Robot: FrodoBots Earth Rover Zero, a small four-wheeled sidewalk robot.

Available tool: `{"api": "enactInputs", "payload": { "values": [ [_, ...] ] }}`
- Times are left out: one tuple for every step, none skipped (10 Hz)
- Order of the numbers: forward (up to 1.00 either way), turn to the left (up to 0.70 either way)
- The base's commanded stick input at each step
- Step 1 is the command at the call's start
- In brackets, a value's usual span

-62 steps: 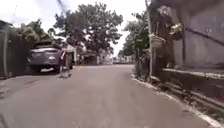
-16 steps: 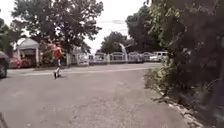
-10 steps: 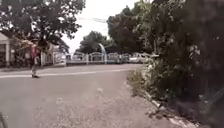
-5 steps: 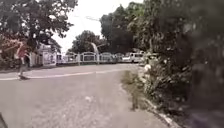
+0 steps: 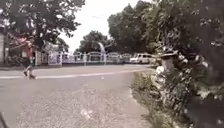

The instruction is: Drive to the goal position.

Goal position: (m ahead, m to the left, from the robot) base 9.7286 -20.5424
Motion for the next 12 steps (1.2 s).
{"api": "enactInputs", "payload": {
  "values": [
    [1.0, 0.27],
    [1.0, 0.27],
    [1.0, 0.07],
    [1.0, 0.0],
    [1.0, 0.0],
    [1.0, 0.0],
    [1.0, -0.19],
    [1.0, -0.27],
    [1.0, -0.27],
    [1.0, -0.27],
    [1.0, -0.27],
    [1.0, -0.27]
  ]
}}
